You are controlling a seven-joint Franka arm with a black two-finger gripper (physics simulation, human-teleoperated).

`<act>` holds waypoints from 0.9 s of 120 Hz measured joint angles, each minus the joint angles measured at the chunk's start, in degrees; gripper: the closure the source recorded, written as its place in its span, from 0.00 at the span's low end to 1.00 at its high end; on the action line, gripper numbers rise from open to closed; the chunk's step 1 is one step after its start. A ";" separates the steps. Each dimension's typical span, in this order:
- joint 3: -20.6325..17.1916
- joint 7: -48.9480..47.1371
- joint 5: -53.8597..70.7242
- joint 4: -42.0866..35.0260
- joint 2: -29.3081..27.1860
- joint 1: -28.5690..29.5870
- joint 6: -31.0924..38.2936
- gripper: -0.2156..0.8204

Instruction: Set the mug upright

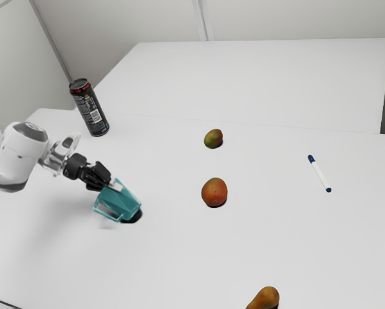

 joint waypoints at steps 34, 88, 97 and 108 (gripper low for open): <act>-4.72 -1.84 8.00 2.42 -7.04 -0.05 0.46 0.94; -16.31 -15.45 39.39 5.24 -10.23 -0.73 16.45 0.96; -17.74 -18.13 43.58 5.01 -10.78 -1.16 19.26 0.96; -18.32 -21.26 46.93 3.96 -11.01 -2.22 22.64 0.96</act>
